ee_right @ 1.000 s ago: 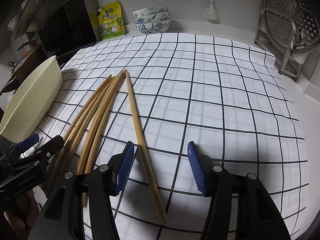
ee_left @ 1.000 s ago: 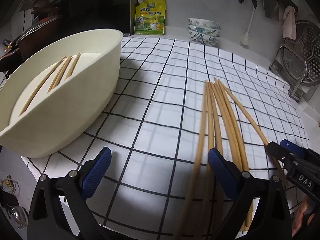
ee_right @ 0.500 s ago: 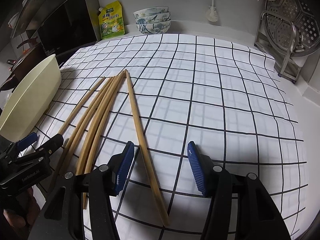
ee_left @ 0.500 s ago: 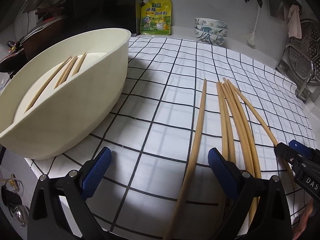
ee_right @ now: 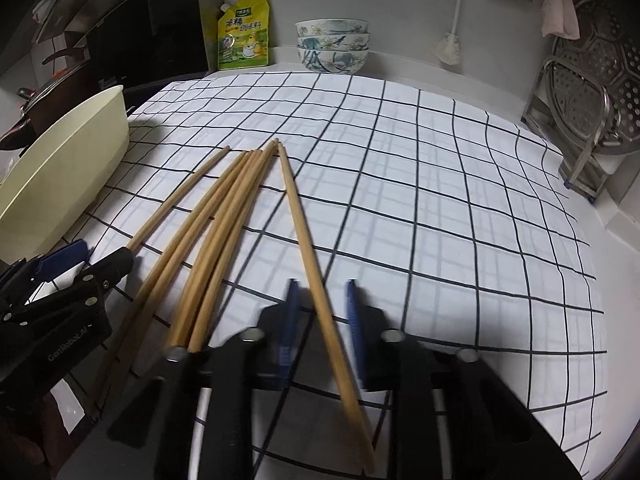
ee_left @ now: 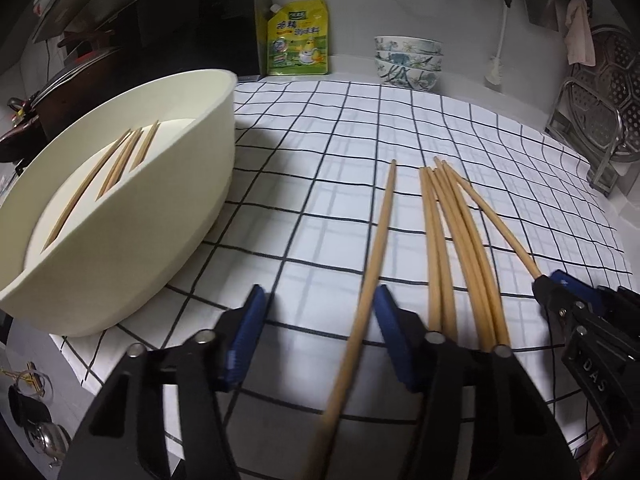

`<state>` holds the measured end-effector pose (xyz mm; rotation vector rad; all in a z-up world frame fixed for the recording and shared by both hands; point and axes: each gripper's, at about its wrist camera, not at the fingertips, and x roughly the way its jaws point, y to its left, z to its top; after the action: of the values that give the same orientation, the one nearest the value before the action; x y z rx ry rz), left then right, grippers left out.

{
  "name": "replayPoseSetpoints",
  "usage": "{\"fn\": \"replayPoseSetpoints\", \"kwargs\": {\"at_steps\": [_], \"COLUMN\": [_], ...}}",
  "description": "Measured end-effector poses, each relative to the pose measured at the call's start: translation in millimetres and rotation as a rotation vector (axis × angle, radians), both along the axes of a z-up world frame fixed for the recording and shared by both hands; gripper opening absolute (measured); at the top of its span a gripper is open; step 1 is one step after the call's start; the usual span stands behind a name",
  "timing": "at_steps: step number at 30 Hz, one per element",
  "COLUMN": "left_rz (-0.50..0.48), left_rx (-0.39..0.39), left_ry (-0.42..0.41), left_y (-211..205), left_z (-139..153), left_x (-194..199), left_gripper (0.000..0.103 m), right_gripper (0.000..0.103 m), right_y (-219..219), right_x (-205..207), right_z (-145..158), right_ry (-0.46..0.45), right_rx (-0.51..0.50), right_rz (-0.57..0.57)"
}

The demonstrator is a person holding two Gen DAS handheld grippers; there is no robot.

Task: Organize utensils
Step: 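Close the right tool on a wooden chopstick while the left tool grasps another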

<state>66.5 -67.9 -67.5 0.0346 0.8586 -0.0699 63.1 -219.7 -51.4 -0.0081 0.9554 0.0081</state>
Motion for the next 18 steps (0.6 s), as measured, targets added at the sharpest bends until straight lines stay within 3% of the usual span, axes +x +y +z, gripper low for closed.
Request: {"fn": "replayPoseSetpoints", "kwargs": {"at_steps": [1,3,6,12,18], "left_rz": [-0.011,-0.032,-0.045,-0.071,-0.108], "left_rx": [0.000,-0.006,-0.020,-0.081,-0.136], "left_ry": [0.002,0.008,0.015,0.017,-0.020], "left_y": [-2.5,-6.0,-6.4,1.1,6.7], "left_z": [0.7,1.5,2.5,12.8,35.7], "left_x": [0.0,-0.4,-1.1,-5.7,-16.6], "left_gripper": [0.036,0.013,0.007,0.007,0.007], "right_gripper": [0.008,0.006,0.006,0.006,0.006], "right_y": [0.7,-2.6,-14.0,-29.4,-27.5], "right_x": [0.0,-1.1,-3.2,-9.4,-15.2], "right_z": [0.1,0.3,1.2,7.9,18.9], "right_ry": [0.001,-0.002,-0.005,-0.034,-0.067], "right_rx": [-0.003,0.023,0.108,0.222,0.253], "right_rz": [0.005,0.003,-0.019,-0.048,-0.043]}}
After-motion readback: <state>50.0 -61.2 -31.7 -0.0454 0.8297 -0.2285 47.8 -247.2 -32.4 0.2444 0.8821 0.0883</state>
